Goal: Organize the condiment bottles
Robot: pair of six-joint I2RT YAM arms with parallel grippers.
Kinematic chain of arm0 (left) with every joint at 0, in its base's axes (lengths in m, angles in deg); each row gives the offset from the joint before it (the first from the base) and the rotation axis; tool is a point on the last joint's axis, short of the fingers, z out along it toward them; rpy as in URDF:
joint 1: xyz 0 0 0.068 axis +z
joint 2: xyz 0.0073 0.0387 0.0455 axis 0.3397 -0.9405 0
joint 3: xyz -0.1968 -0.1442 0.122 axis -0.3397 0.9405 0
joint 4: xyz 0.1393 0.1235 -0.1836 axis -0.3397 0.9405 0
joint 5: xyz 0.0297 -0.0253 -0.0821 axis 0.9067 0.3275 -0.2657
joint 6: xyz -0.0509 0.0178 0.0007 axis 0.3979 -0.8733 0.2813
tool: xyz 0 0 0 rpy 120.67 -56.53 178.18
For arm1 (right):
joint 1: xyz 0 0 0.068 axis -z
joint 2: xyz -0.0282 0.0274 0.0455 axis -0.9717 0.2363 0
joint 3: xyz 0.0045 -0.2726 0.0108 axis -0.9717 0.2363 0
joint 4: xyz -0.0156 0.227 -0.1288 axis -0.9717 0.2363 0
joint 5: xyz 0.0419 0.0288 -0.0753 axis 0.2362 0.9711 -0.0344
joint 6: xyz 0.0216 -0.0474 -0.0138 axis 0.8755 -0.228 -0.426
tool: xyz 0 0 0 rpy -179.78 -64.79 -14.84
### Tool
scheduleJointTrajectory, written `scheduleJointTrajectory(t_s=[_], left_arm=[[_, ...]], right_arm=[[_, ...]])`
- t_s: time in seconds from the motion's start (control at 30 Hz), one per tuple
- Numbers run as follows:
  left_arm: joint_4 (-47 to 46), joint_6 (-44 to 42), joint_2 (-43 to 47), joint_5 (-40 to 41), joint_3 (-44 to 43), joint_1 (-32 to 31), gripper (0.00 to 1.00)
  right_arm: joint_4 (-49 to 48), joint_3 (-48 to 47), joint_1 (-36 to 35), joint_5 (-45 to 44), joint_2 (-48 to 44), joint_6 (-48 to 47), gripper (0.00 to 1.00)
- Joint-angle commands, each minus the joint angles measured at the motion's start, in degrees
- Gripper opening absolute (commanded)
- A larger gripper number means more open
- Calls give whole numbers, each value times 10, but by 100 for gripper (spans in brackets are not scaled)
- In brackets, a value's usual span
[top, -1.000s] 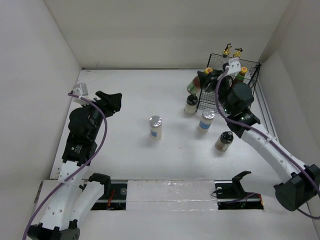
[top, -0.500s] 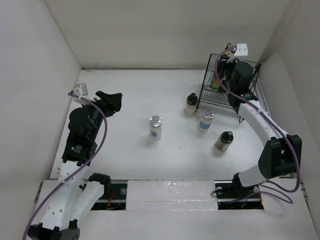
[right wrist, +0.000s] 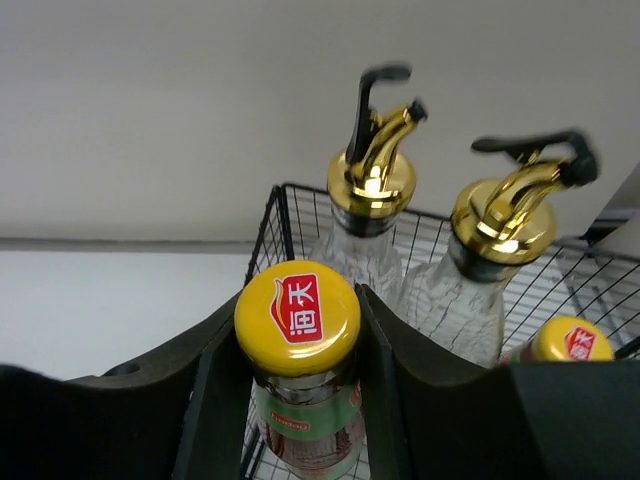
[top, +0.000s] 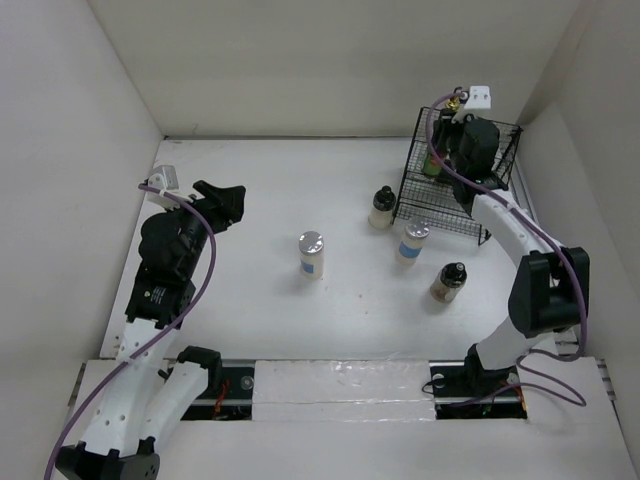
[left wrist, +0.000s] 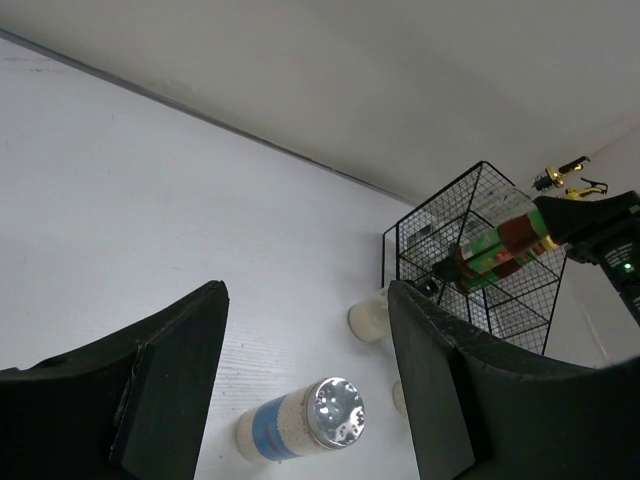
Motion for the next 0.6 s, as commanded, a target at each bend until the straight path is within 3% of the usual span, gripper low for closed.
scheduleJointTrajectory(t_s=[0.0,0.33,0.43,0.57], left_arm=[[-29,-3,2,-1,-9,-2,61],[-29,-3,-4,-6,-9,-2,61],[-29,-3,-4,-6,-9,-2,61],[-29,-3,-4,-6,-9,-2,61]], right_arm=[[-98,-2,-5,4,-2,9,12],[-103,35,-5,-8,37,28,16],[-108,42,-5,-2,42,34,22],[-108,54,-5,3,42,39,39]])
